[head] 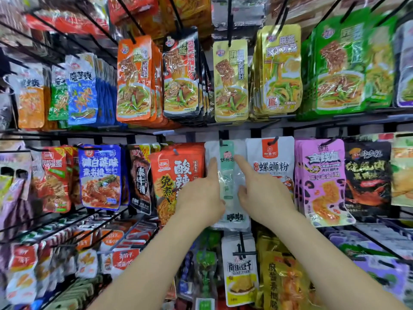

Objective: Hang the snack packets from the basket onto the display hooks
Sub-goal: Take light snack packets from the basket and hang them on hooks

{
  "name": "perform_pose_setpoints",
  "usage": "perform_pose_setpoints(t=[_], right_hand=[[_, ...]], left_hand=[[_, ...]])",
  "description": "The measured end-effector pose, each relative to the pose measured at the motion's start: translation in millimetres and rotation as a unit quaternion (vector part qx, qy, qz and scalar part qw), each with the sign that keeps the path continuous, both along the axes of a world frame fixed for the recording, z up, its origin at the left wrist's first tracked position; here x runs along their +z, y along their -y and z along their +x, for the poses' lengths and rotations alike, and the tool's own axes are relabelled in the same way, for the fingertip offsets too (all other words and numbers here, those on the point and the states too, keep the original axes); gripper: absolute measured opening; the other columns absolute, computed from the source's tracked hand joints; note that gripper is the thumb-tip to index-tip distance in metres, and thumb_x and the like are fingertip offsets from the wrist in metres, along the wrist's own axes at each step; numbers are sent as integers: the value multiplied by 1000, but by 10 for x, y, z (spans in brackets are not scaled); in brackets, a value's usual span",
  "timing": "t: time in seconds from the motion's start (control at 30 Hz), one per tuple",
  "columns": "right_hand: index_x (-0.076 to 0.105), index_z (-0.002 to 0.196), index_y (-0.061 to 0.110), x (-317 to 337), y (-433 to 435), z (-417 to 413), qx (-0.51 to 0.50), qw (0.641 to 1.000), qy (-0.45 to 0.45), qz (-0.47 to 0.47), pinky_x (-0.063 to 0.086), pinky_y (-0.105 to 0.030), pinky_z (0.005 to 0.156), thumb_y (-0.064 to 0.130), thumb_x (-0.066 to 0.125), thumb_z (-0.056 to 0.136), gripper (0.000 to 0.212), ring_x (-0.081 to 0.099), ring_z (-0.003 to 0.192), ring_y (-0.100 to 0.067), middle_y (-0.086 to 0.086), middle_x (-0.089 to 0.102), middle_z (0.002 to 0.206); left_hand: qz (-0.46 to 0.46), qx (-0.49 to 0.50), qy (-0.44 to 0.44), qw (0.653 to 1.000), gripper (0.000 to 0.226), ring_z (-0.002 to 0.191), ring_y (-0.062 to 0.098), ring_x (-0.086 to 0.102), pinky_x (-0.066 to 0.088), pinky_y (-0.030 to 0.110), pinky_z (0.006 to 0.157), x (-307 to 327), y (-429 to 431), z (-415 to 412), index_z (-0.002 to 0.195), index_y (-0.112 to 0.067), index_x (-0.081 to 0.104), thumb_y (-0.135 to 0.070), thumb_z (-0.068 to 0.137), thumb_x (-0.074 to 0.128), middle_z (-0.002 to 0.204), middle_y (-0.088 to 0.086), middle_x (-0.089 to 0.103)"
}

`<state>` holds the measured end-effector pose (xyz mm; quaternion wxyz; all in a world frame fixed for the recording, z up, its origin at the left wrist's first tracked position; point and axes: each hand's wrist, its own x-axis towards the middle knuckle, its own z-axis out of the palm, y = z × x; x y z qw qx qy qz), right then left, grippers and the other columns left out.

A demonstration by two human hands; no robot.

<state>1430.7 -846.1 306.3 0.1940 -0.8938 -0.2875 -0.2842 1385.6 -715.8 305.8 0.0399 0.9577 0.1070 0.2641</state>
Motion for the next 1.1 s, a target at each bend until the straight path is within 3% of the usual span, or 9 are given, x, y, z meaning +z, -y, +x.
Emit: perform_pose_setpoints(t=[0.17,0.3,0.6,0.7,0.77,0.83,0.9,1.0,1.1], right_hand=[[4,152,37,95,-49,89,-1,1000,-6,-21,38,-32,53,25,46,94,72,50,63,-23,3,46,67],[12,151,36,78,-77,136,50,998,-14,19,49,-36,61,23,47,92,69,55,69,-26,0,55,73],[9,154,33,-66,-118,336,152,982,-82,70,50,-38,59,13,49,91,78,59,66,-23,-5,62,72],[10,155,28,-107,-140,416,162,979,-94,78,45,-30,55,12,49,92,76,58,65,-18,-3,61,75],[16,154,26,-152,-115,428,174,975,-107,92,41,-23,53,12,49,92,71,54,63,-11,-1,63,83],[22,152,29,-215,-55,388,204,960,-144,129,49,-22,62,13,49,94,66,60,70,-11,-1,66,107],[30,149,36,-290,25,320,239,941,-169,169,58,-35,73,15,50,95,61,65,75,-15,5,60,124],[46,137,39,-358,126,172,263,924,-187,204,58,-47,69,15,51,96,49,67,76,-23,17,60,112],[57,119,38,-377,209,-67,276,915,-172,238,56,-51,64,11,52,96,36,69,72,-25,11,64,99]], left_hand=[[27,20,-13,999,99,75,27,56,46,35,62,81,-13,112,151,-26,-14,-32,87,61,98,9,64],[87,54,-5,995,95,79,29,59,41,35,60,35,42,148,152,-20,-12,-30,90,59,99,10,64],[222,104,31,969,84,83,27,68,35,29,57,-117,123,266,151,-3,-7,-3,88,49,101,9,68],[228,96,32,968,77,83,29,68,34,29,56,-120,123,297,151,-3,1,-1,89,46,99,11,69],[230,78,35,969,65,86,30,68,37,31,60,-137,128,241,148,-9,19,-1,89,45,98,9,68],[206,42,53,976,48,87,32,67,39,32,61,-165,120,146,135,-16,40,-5,89,46,99,5,66],[153,-9,96,984,34,87,31,65,44,34,64,-234,72,53,123,-19,53,-12,91,48,97,3,63],[37,-112,173,978,26,83,28,64,52,35,70,-358,-22,-88,111,-16,69,-13,90,54,92,5,67],[-18,-148,221,964,25,86,18,65,53,31,77,-455,-95,-310,105,-16,73,-14,88,55,95,-2,70]])
